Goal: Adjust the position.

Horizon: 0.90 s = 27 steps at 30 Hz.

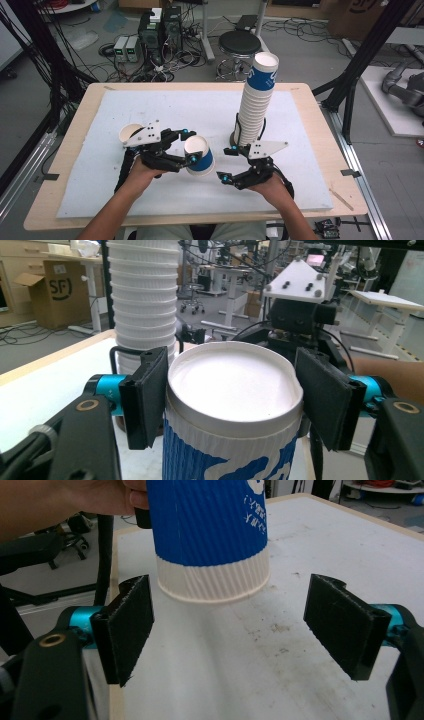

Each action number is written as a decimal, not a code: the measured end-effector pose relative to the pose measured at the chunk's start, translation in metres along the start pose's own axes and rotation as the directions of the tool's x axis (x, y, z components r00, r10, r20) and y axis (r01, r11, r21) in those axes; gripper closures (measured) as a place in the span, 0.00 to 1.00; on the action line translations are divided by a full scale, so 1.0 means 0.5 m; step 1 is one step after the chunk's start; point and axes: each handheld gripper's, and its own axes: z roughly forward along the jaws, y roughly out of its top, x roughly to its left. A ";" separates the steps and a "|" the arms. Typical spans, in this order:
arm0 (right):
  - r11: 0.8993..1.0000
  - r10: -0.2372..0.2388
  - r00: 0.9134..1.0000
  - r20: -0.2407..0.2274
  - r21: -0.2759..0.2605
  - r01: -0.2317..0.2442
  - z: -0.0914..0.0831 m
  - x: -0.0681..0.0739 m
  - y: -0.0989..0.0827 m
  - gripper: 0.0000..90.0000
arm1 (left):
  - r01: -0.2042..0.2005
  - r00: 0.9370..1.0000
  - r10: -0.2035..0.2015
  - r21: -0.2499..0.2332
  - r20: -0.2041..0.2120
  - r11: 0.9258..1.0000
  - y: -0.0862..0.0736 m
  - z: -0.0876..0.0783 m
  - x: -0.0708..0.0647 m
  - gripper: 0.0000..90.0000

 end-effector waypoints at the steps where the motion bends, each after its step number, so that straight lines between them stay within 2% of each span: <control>1: 1.000 -0.003 1.000 -0.009 0.000 0.003 0.004 0.000 0.001 0.23 | -0.003 1.000 0.003 -0.003 0.008 1.000 0.001 0.002 -0.001 0.36; 5: 1.000 -0.019 0.999 -0.043 0.006 0.019 0.017 0.004 0.006 0.23 | -0.007 1.000 0.007 -0.005 0.030 1.000 0.006 0.011 -0.007 0.36; 8: 0.999 -0.039 0.999 -0.037 -0.007 0.039 0.022 0.006 0.008 0.23 | -0.009 0.999 0.009 -0.005 0.045 1.000 0.007 0.018 -0.012 0.36; 13: 0.999 -0.041 0.998 -0.053 -0.028 0.040 0.023 0.009 0.009 0.22 | -0.018 0.997 0.019 -0.008 0.072 1.000 0.009 0.031 -0.019 0.36; 15: 0.998 -0.049 0.997 -0.063 -0.037 0.046 0.022 0.010 0.009 0.21 | -0.007 0.996 0.008 -0.016 0.087 1.000 0.008 0.034 -0.020 0.36; 24: 0.998 -0.041 0.996 -0.079 -0.053 0.037 0.019 0.010 0.007 0.21 | 0.004 0.995 0.000 -0.039 0.101 0.999 0.008 0.039 -0.019 0.36; 27: 0.998 -0.052 0.995 -0.087 -0.050 0.047 0.017 0.009 0.008 0.25 | 0.002 0.995 0.002 -0.040 0.101 0.999 0.008 0.040 -0.020 0.36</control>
